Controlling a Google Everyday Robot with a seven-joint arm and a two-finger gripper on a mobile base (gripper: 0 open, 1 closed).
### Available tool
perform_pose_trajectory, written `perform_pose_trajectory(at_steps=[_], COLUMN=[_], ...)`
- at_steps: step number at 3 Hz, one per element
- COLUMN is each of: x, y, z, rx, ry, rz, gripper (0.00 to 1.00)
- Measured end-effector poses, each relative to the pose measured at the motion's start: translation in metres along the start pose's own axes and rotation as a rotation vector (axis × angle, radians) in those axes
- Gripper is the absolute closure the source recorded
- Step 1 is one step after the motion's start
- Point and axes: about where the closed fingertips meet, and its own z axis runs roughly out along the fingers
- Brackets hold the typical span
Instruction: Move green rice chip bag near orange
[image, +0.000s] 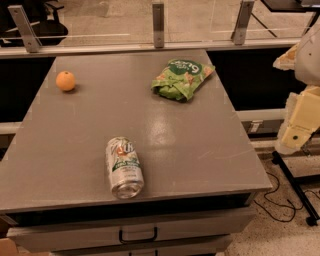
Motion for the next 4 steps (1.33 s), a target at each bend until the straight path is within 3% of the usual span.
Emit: perform_pose_trajectory(at_steps=[1, 2, 3, 4], x=[0.0, -0.015, -0.044, -0.072], y=[0.0, -0.019, -0.058, -0.108], z=[0.0, 0.018, 0.057, 0.087], rx=[0.0, 0.007, 0.044, 0.086], ry=[0.0, -0.052, -0.149, -0.247], rz=[0.0, 0.009, 0.0, 0.039], gripper=[0.0, 0.0, 0.0, 0.0])
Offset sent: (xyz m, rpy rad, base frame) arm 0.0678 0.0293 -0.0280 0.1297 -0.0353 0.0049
